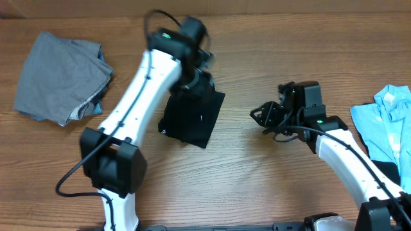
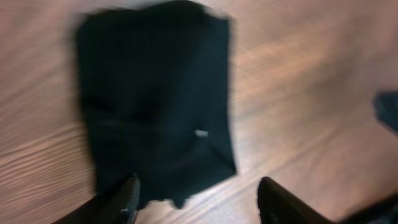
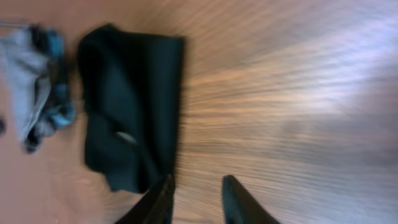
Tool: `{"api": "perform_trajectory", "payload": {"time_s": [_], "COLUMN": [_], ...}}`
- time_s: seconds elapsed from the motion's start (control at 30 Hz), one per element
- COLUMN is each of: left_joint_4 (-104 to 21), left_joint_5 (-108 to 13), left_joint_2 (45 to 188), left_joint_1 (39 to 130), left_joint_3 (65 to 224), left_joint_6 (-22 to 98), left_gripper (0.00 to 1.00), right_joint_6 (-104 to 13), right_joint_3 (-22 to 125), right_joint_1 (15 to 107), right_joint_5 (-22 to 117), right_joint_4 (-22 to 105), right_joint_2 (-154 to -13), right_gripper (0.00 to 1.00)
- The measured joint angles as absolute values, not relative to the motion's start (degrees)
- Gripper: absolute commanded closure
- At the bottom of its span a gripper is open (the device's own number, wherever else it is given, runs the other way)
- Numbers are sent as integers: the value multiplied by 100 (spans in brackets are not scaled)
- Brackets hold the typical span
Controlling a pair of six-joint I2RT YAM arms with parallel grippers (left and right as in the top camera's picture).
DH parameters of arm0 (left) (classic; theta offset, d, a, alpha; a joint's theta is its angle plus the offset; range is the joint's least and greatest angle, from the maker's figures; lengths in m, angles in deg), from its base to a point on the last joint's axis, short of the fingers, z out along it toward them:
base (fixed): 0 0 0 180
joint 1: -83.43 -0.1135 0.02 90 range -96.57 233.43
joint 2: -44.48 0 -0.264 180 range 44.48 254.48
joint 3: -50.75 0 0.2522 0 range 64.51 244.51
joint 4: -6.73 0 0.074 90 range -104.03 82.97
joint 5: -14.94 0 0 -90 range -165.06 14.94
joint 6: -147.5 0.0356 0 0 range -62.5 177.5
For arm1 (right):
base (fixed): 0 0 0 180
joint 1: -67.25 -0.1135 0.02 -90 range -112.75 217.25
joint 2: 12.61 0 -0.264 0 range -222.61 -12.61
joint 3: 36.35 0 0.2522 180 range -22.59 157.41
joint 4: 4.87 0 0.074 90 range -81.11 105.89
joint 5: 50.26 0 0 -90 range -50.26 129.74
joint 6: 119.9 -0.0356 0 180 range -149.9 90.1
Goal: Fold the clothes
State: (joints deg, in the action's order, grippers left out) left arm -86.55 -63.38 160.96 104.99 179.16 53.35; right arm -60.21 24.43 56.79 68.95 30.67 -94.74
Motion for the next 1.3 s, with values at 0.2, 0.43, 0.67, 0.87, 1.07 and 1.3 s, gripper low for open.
{"api": "perform_trajectory", "payload": {"time_s": [0.2,0.43,0.67,0.87,1.07,1.3], "left_joint_4": [-8636,-8325,-8262,-8245,-8260,-8336], "left_joint_5": [-6370,-5962,-5739,-5697,-5675,-5680], "left_joint_2": [16096,16112,16192,16192,16192,16192], "left_joint_1": [9699,9609,9609,9609,9609,9609], "left_joint_3": [17988,17394,17060,17057,17057,17057], "left_joint_6": [5512,5943,6055,6070,6072,6081], "left_gripper": [48,31,30,29,26,22], "right_joint_6": [-6104,-6495,-6711,-6766,-6797,-6829], "right_joint_3": [2470,2463,2470,2472,2476,2476], "right_joint_1": [4947,4540,4494,4383,4385,4680], "right_joint_5": [6906,6672,7013,7199,7124,7378], "right_joint_4": [1725,606,-726,-815,-802,-371], "right_joint_2": [-9610,-10849,-11809,-11822,-11822,-11763], "right_gripper": [64,49,61,64,96,96]}}
